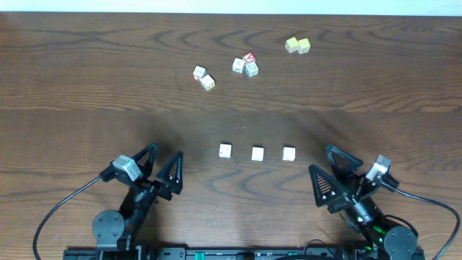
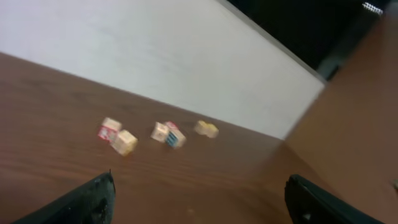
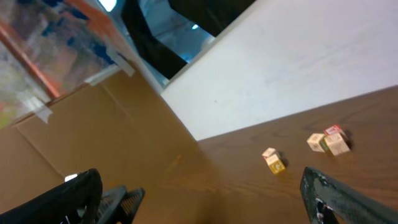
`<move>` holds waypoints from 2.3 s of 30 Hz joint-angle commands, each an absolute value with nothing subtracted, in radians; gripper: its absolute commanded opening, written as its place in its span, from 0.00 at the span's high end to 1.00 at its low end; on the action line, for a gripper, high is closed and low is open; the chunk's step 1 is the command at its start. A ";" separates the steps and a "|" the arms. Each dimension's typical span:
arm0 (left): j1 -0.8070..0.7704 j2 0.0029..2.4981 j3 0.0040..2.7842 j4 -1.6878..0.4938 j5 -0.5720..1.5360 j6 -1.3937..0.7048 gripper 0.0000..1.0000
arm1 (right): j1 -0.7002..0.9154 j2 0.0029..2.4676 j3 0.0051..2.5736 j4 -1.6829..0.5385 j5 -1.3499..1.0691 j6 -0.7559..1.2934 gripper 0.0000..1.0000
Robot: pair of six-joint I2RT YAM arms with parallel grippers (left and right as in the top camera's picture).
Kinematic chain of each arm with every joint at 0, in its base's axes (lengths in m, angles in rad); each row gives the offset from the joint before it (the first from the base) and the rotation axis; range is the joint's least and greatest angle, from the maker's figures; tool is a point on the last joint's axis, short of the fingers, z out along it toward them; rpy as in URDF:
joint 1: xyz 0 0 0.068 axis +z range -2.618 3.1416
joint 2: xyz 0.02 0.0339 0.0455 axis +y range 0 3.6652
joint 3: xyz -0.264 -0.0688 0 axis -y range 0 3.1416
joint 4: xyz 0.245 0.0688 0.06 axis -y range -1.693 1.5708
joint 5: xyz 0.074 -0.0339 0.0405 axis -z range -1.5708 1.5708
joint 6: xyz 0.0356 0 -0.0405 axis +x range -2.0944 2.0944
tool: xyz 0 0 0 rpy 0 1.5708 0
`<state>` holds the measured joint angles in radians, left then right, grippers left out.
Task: Lift 3 blocks
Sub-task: 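Move both grippers forward to the outer ends of the three-block row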
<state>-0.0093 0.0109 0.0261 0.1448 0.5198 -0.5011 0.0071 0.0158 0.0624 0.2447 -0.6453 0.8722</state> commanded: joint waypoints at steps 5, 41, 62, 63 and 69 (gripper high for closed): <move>-0.006 0.171 0.369 -0.228 0.565 -0.290 0.13 | 0.019 0.218 0.463 -0.136 -0.566 0.543 0.01; -0.106 1.488 1.362 -1.268 0.235 -0.223 0.06 | 0.415 1.625 1.197 -1.042 -0.079 0.501 0.14; -0.158 1.614 1.346 -1.251 0.332 -0.146 0.07 | 0.387 1.834 1.196 -0.954 -0.035 0.466 0.37; -0.166 1.614 1.345 -1.250 0.332 -0.146 0.07 | 0.387 1.840 1.195 -0.952 -0.034 0.466 0.37; -0.208 1.614 1.342 -1.208 0.332 -0.150 0.19 | 0.383 1.852 1.195 -0.938 -0.035 0.450 0.37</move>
<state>-0.1879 1.6085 1.3540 -1.2270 0.3191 -0.1524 0.3920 1.8462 1.1843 -0.9455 -0.0479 0.4740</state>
